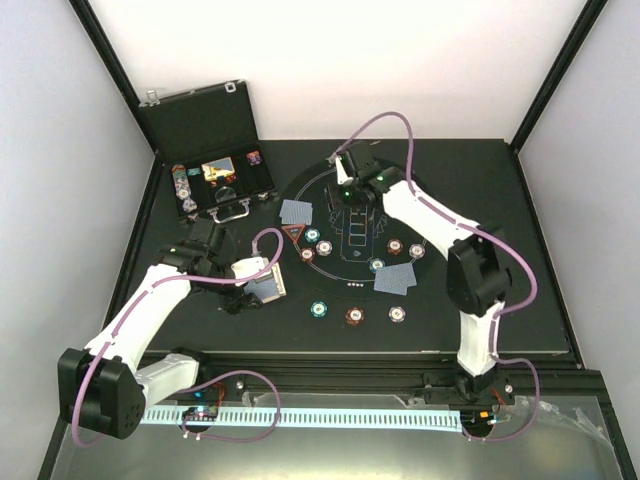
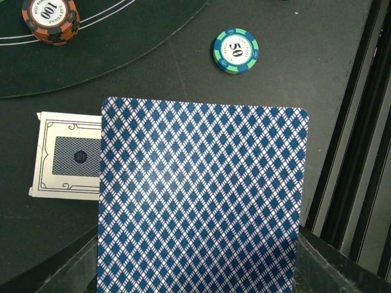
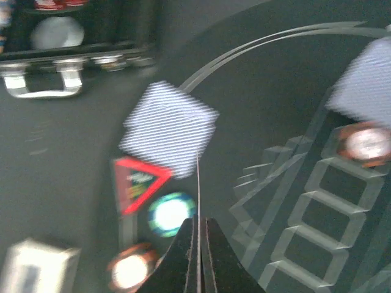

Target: Distribute texas hold em gaming equipment

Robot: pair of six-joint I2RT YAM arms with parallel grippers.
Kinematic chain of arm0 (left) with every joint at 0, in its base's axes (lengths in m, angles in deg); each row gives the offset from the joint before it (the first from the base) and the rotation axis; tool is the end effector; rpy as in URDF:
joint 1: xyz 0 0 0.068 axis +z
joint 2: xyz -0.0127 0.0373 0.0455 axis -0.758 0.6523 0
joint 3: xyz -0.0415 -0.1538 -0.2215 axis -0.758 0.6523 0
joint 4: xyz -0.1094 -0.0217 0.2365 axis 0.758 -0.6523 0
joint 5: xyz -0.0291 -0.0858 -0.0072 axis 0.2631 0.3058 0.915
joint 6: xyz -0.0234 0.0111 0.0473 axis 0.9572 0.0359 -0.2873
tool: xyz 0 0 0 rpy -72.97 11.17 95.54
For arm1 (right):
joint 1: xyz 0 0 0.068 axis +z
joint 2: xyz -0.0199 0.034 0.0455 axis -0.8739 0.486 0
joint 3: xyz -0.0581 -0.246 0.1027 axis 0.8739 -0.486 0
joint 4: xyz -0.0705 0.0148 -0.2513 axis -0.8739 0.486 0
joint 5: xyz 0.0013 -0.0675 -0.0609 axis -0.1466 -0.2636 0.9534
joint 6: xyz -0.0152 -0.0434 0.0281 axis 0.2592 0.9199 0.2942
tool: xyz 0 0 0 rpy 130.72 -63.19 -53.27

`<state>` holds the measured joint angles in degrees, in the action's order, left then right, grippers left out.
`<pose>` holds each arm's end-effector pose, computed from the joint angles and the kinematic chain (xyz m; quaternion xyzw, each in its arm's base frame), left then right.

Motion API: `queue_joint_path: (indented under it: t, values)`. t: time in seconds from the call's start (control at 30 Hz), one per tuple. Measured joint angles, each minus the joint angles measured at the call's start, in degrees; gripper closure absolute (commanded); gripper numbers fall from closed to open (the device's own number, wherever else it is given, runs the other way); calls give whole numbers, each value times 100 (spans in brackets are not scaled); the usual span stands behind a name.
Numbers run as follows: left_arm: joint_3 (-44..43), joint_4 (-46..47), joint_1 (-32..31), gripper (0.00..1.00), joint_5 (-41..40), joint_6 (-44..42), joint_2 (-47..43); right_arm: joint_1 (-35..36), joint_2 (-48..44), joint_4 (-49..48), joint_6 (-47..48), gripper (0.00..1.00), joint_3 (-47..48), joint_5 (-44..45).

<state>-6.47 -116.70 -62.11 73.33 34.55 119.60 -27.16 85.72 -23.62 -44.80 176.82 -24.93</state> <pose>0.1717 -0.0567 0.2347 0.5294 0.8003 -0.1890 0.2089 0.3526 0.2448 0.2667 -0.1503 0.9160 0.2501 0.2754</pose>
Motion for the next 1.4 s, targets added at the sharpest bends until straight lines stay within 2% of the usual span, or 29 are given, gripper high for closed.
queue_joint_path:
  t: [0.1, 0.17, 0.3, 0.4, 0.6, 0.77, 0.87, 0.97, 1.03, 1.27, 1.37, 1.4]
  values:
    - [0, 0, 0, 98, -2, 0, 0, 74, 579, 369, 863, 99, 693, 1663]
    - [0, 2, 0, 98, -2, 0, 0, 129, 824, 243, 1451, 99, 715, 2575]
    - [0, 0, 0, 98, -2, 0, 0, 455, 1058, -782, 2990, 99, 44, 3976]
    - [0, 2, 0, 98, -2, 2, 0, 763, 1318, -1460, 4017, 99, -271, 4489]
    - [0, 0, 0, 98, -9, 0, 0, 949, 1749, -2308, 5180, 93, -356, 4575]
    - [0, 4, 0, 99, -20, 0, 0, 920, 1786, -2535, 5455, 79, -597, 4570]
    - [0, 4, 0, 98, -17, 0, 0, 920, 1779, -2527, 5383, 62, -870, 4535]
    - [0, 2, 0, 99, -15, 0, 0, 940, 1687, -2564, 5274, 39, -1086, 4548]
    - [0, 2, 0, 98, -15, 2, 0, 935, 1515, -2476, 5121, 30, -1193, 4457]
    - [0, -2, 0, 98, -13, 0, 0, 968, 922, -2039, 4575, 14, -1628, 4002]
    - [0, -4, 0, 98, -13, 0, -2, 973, 667, -1880, 4358, 2, -1744, 3851]
    - [0, -4, 0, 98, -13, 0, -2, 973, 562, -1818, 4282, 1, -1777, 3814]
